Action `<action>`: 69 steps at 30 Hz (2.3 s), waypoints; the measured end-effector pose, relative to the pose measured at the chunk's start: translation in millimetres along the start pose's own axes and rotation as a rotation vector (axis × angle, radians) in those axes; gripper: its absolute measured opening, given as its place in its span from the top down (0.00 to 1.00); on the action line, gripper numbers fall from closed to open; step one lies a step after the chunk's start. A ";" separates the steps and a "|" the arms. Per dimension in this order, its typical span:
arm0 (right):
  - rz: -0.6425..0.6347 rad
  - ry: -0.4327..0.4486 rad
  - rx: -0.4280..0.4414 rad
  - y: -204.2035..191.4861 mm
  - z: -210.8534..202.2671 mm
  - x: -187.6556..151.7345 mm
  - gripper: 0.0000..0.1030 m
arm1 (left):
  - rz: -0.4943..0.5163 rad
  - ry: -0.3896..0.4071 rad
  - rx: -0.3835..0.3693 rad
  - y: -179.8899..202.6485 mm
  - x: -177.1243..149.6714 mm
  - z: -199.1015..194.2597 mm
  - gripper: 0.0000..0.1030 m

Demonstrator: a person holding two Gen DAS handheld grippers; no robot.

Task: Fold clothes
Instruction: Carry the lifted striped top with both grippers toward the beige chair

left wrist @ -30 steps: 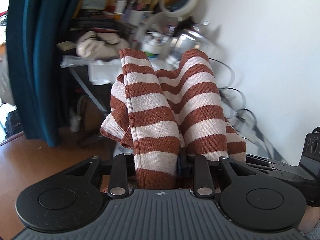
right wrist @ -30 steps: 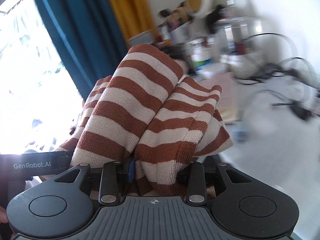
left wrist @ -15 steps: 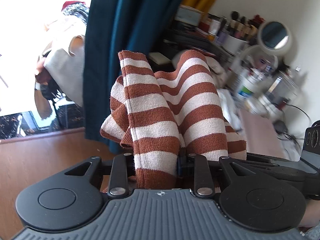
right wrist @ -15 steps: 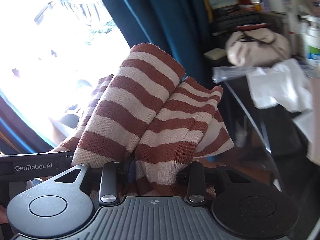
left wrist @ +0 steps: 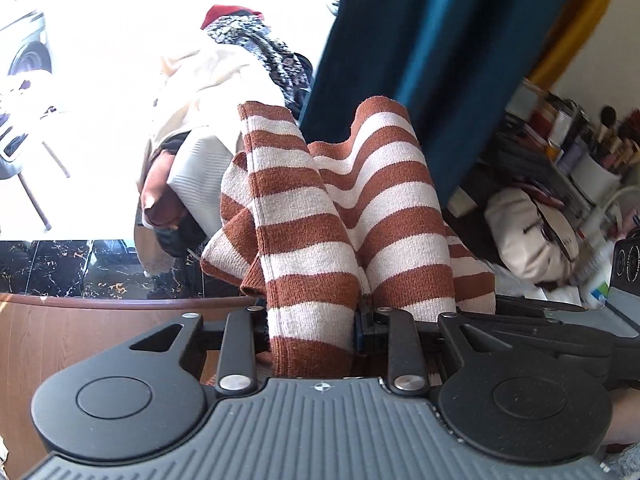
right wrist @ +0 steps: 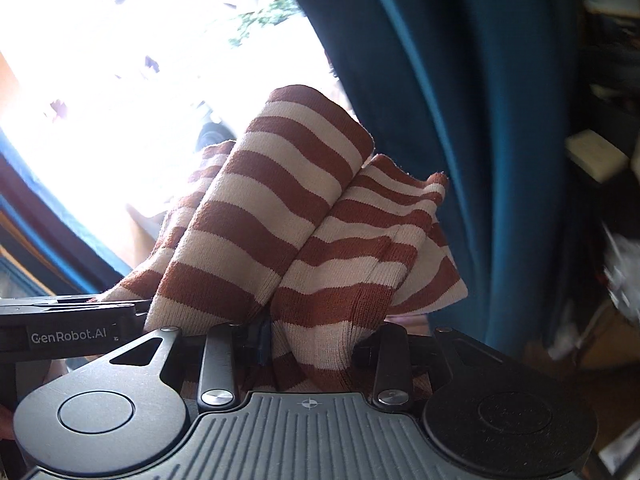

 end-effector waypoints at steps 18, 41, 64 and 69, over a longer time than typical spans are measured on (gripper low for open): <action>-0.009 0.009 -0.117 -190.1 249.0 111.5 0.69 | 0.093 -0.036 -0.041 -295.1 189.6 47.9 0.73; -0.033 -0.131 0.001 -231.9 674.6 399.9 0.69 | -0.121 -0.070 0.087 -596.5 433.8 213.6 0.73; -0.562 -0.345 0.177 -544.8 1085.3 568.6 0.69 | -0.694 0.084 0.361 -1007.4 588.3 254.6 0.73; -0.637 -0.429 0.254 -597.0 1173.4 585.5 0.70 | -0.827 0.098 0.463 -1073.6 604.6 264.5 0.73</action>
Point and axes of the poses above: each gripper's, at about its wrist camera, not at the fingertips, and z roughly the way its jaws point, y to its right, x to its top, the point moved 2 cm from there along z, roughly the way its jaws point, and after that the axes turned 2 degrees about z, right-handed, at the moved point
